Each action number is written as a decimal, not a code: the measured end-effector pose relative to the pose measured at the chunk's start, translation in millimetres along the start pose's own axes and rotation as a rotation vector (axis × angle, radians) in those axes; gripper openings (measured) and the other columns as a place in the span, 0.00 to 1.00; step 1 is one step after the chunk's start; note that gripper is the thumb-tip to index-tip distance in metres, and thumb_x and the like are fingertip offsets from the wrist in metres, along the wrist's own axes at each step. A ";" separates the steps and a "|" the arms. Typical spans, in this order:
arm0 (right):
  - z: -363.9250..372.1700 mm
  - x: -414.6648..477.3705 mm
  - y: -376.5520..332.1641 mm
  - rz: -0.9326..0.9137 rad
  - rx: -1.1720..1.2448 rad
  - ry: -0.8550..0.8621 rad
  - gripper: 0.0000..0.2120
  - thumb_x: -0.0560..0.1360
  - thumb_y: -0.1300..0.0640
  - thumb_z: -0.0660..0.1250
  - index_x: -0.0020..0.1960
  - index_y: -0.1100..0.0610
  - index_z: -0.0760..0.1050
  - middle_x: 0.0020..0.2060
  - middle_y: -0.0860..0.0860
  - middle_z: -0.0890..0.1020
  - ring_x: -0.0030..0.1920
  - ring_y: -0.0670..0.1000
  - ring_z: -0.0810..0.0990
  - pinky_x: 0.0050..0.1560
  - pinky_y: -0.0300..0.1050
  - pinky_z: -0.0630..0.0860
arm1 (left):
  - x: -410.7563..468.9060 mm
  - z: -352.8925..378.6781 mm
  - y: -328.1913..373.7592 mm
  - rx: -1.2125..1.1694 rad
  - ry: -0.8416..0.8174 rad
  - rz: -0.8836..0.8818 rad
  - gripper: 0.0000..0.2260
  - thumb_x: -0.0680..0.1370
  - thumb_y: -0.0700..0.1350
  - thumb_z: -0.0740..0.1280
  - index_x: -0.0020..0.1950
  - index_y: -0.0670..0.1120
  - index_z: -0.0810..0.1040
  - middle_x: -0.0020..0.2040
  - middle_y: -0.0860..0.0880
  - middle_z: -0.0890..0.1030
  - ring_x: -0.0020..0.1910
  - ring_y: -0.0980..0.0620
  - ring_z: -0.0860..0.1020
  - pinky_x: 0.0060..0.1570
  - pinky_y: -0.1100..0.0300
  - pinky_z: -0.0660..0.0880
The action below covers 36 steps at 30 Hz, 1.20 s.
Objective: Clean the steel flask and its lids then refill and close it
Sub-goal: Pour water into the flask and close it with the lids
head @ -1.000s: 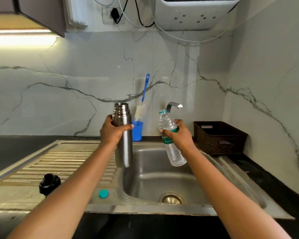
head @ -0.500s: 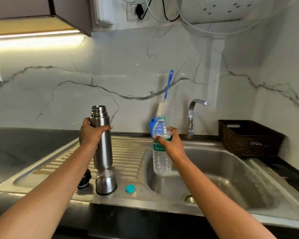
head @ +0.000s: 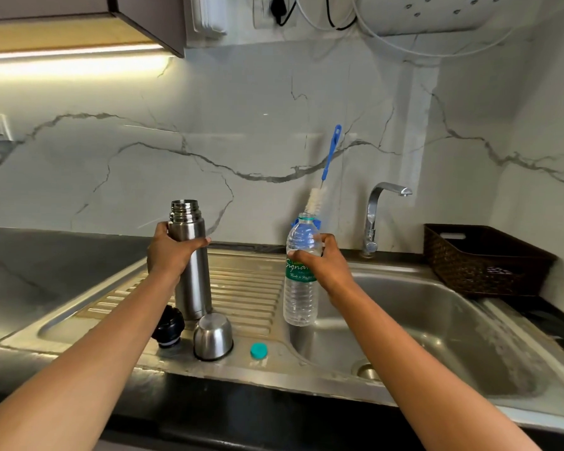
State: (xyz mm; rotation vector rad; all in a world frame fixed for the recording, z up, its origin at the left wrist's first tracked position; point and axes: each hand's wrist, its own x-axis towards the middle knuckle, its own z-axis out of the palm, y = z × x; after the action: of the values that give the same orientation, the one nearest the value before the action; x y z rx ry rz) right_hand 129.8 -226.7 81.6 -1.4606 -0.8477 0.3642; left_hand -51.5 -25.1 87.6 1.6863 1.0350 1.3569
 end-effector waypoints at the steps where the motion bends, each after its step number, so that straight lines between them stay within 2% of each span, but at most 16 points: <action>1: -0.2 0.4 -1.4 0.009 0.018 -0.001 0.26 0.70 0.57 0.73 0.63 0.53 0.64 0.48 0.47 0.75 0.42 0.40 0.75 0.35 0.33 0.69 | 0.4 -1.0 0.2 0.023 -0.016 0.006 0.30 0.63 0.48 0.80 0.60 0.47 0.70 0.55 0.45 0.78 0.53 0.43 0.77 0.54 0.48 0.75; 3: -0.9 1.1 -3.3 0.023 0.071 -0.001 0.27 0.70 0.59 0.73 0.64 0.54 0.63 0.50 0.48 0.75 0.43 0.42 0.76 0.37 0.33 0.71 | 0.7 -2.8 -0.3 0.073 -0.046 0.014 0.32 0.64 0.49 0.79 0.62 0.46 0.68 0.58 0.45 0.77 0.55 0.42 0.77 0.55 0.48 0.75; 6: -1.4 1.6 -5.6 0.045 0.141 -0.001 0.28 0.70 0.62 0.73 0.64 0.55 0.61 0.52 0.50 0.75 0.47 0.46 0.77 0.46 0.40 0.75 | -0.9 -5.8 -0.9 0.090 -0.097 -0.001 0.35 0.65 0.50 0.79 0.66 0.45 0.65 0.62 0.43 0.75 0.59 0.41 0.75 0.58 0.47 0.73; 8: -1.3 2.7 -7.3 0.069 0.196 -0.006 0.28 0.70 0.63 0.72 0.64 0.54 0.61 0.53 0.51 0.76 0.51 0.49 0.77 0.50 0.45 0.76 | -5.4 -6.5 -0.8 0.164 -0.100 0.019 0.41 0.65 0.51 0.78 0.72 0.46 0.60 0.69 0.40 0.68 0.68 0.39 0.67 0.64 0.44 0.68; 10: -1.9 3.4 -9.7 0.089 0.227 -0.011 0.28 0.69 0.63 0.73 0.63 0.54 0.62 0.56 0.53 0.76 0.54 0.53 0.78 0.52 0.47 0.78 | -14.9 -7.3 -0.4 0.340 -0.009 0.186 0.48 0.67 0.53 0.77 0.77 0.49 0.50 0.77 0.40 0.53 0.75 0.39 0.49 0.71 0.39 0.56; 12: -3.0 3.3 -13.1 0.101 0.255 -0.031 0.27 0.69 0.62 0.73 0.62 0.54 0.64 0.56 0.53 0.77 0.55 0.53 0.79 0.52 0.48 0.79 | -29.1 -9.2 1.8 0.438 0.065 0.543 0.47 0.69 0.56 0.73 0.78 0.50 0.47 0.78 0.43 0.45 0.76 0.44 0.41 0.73 0.41 0.50; 14: -3.8 1.9 -15.8 0.130 0.306 -0.065 0.25 0.69 0.60 0.74 0.61 0.53 0.67 0.56 0.53 0.78 0.54 0.53 0.79 0.51 0.49 0.79 | -45.3 -10.2 6.5 0.533 -0.018 0.843 0.44 0.71 0.66 0.63 0.78 0.49 0.48 0.78 0.47 0.48 0.76 0.48 0.45 0.73 0.44 0.52; 17: -0.1 -5.0 -18.2 0.188 0.298 -0.092 0.26 0.69 0.53 0.74 0.63 0.54 0.68 0.56 0.54 0.76 0.55 0.53 0.76 0.51 0.48 0.78 | -64.8 -4.0 13.4 0.715 -0.208 0.924 0.46 0.67 0.77 0.52 0.77 0.49 0.53 0.75 0.46 0.62 0.73 0.45 0.63 0.68 0.49 0.59; 20: 8.9 -13.1 -15.1 0.234 0.292 -0.105 0.28 0.68 0.50 0.74 0.63 0.55 0.68 0.56 0.53 0.76 0.56 0.52 0.75 0.45 0.44 0.74 | -75.6 4.9 13.8 0.756 -0.335 0.828 0.48 0.65 0.74 0.62 0.78 0.53 0.53 0.73 0.47 0.66 0.70 0.46 0.67 0.66 0.51 0.64; 23: 17.0 -20.6 -11.2 0.249 0.293 -0.129 0.26 0.69 0.50 0.73 0.63 0.55 0.69 0.55 0.53 0.77 0.51 0.50 0.76 0.43 0.42 0.74 | -77.5 3.3 7.3 0.718 -0.301 0.833 0.43 0.66 0.67 0.69 0.75 0.52 0.60 0.67 0.48 0.73 0.63 0.47 0.74 0.59 0.52 0.72; 26: 17.1 -27.1 -4.0 0.252 0.246 -0.243 0.20 0.72 0.47 0.70 0.59 0.56 0.71 0.51 0.52 0.79 0.49 0.50 0.77 0.46 0.43 0.76 | -76.2 -6.4 1.7 0.685 -0.295 0.797 0.37 0.67 0.61 0.73 0.73 0.52 0.65 0.63 0.50 0.76 0.59 0.50 0.75 0.51 0.58 0.73; 28: 15.6 -32.9 3.8 0.256 0.113 -0.375 0.16 0.73 0.49 0.70 0.56 0.55 0.73 0.49 0.52 0.81 0.47 0.49 0.78 0.46 0.43 0.76 | -74.3 -14.8 -3.7 0.654 -0.277 0.742 0.37 0.66 0.59 0.75 0.71 0.52 0.66 0.62 0.51 0.77 0.57 0.51 0.76 0.46 0.61 0.71; 30: 17.7 -40.7 16.2 0.171 -0.307 -0.496 0.13 0.72 0.52 0.71 0.54 0.54 0.75 0.49 0.52 0.81 0.44 0.48 0.77 0.45 0.42 0.75 | -73.3 -24.5 -9.6 0.623 -0.267 0.678 0.37 0.65 0.58 0.76 0.71 0.53 0.67 0.62 0.51 0.77 0.56 0.51 0.77 0.46 0.60 0.73; 32: 27.5 -47.5 30.6 0.016 -0.757 -0.603 0.16 0.71 0.51 0.72 0.57 0.54 0.76 0.53 0.52 0.80 0.48 0.48 0.77 0.52 0.41 0.73 | -72.0 -30.6 -14.9 0.614 -0.269 0.646 0.37 0.65 0.58 0.76 0.71 0.53 0.67 0.62 0.50 0.76 0.55 0.50 0.77 0.48 0.57 0.75; 34: 39.5 -55.3 38.0 -0.085 -0.937 -0.643 0.20 0.71 0.49 0.72 0.60 0.53 0.76 0.55 0.53 0.79 0.53 0.50 0.76 0.56 0.42 0.71 | -73.2 -33.2 -17.0 0.608 -0.272 0.635 0.37 0.65 0.57 0.77 0.70 0.52 0.68 0.61 0.49 0.77 0.52 0.49 0.77 0.48 0.56 0.75; 36: 47.1 -57.7 40.1 -0.159 -0.975 -0.655 0.19 0.70 0.49 0.73 0.59 0.54 0.77 0.51 0.51 0.79 0.50 0.50 0.75 0.53 0.43 0.71 | -74.6 -35.2 -18.0 0.586 -0.268 0.630 0.36 0.65 0.55 0.77 0.70 0.50 0.69 0.61 0.48 0.77 0.51 0.49 0.77 0.48 0.56 0.75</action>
State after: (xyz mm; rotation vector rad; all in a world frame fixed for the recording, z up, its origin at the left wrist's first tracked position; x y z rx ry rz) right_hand 69.5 -227.8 22.3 -2.1789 -1.8249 0.3218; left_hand -97.7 -83.7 48.0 2.7173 0.8148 1.1887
